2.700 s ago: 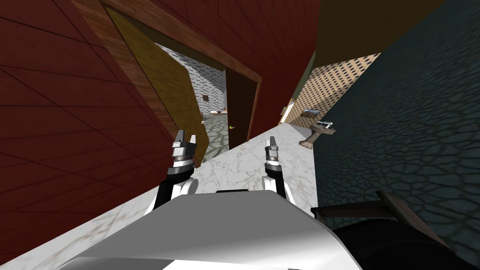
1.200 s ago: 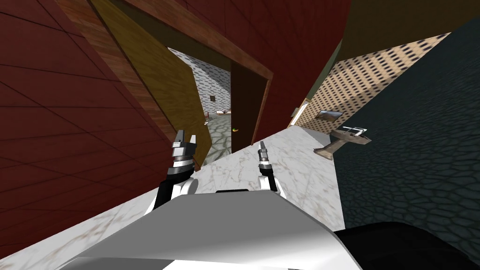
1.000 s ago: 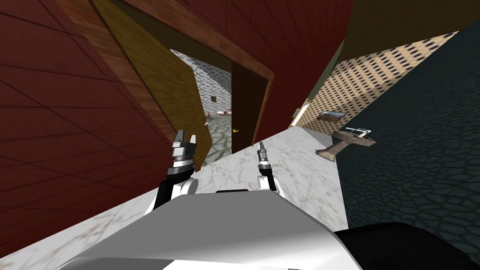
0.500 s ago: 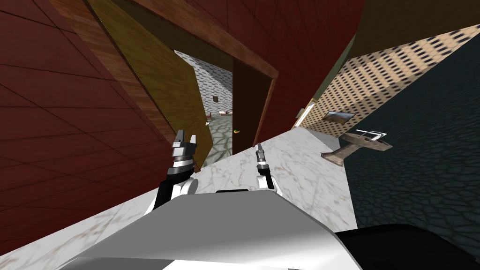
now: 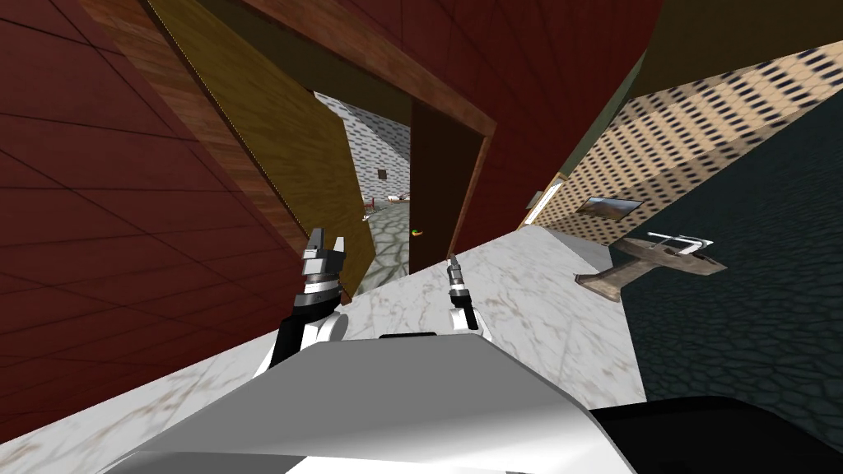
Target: Push the door open
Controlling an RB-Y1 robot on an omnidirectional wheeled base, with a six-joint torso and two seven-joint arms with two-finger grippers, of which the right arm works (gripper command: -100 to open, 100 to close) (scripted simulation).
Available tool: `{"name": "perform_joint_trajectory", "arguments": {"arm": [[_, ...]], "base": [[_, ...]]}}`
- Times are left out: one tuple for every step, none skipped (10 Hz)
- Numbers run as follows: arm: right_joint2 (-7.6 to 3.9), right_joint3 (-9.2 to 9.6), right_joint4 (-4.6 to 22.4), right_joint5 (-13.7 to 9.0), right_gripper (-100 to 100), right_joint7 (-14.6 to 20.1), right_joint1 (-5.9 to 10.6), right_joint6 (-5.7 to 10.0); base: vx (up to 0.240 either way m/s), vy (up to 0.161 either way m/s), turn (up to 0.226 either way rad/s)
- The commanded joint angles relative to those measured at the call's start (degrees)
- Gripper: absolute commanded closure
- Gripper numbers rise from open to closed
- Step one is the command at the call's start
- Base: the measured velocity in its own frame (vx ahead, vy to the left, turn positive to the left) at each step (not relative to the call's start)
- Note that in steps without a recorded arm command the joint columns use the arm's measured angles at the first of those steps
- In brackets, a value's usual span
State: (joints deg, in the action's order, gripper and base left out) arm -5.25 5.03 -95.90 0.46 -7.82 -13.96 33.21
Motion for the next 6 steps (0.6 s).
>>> {"name": "perform_joint_trajectory", "arguments": {"arm": [[-0.09,0.32,1.7,-0.4,-100,-0.1,0.55,0.40],[-0.18,0.46,2.9,-0.6,-100,-0.1,1.01,0.65],[-0.26,0.60,4.1,-0.8,-100,-0.1,1.47,0.91],[-0.35,0.75,5.3,-1.1,-100,-0.1,1.93,1.16],[-0.41,0.89,6.5,-1.3,-100,-0.1,2.39,1.42],[-0.44,1.04,7.8,-1.6,-100,-0.2,2.87,1.68]], "base": [[0.092,-0.030,0.055],[0.092,-0.035,0.076],[0.089,-0.034,0.070],[0.089,-0.032,0.058],[0.088,-0.031,0.067],[0.105,-0.043,0.072]]}}
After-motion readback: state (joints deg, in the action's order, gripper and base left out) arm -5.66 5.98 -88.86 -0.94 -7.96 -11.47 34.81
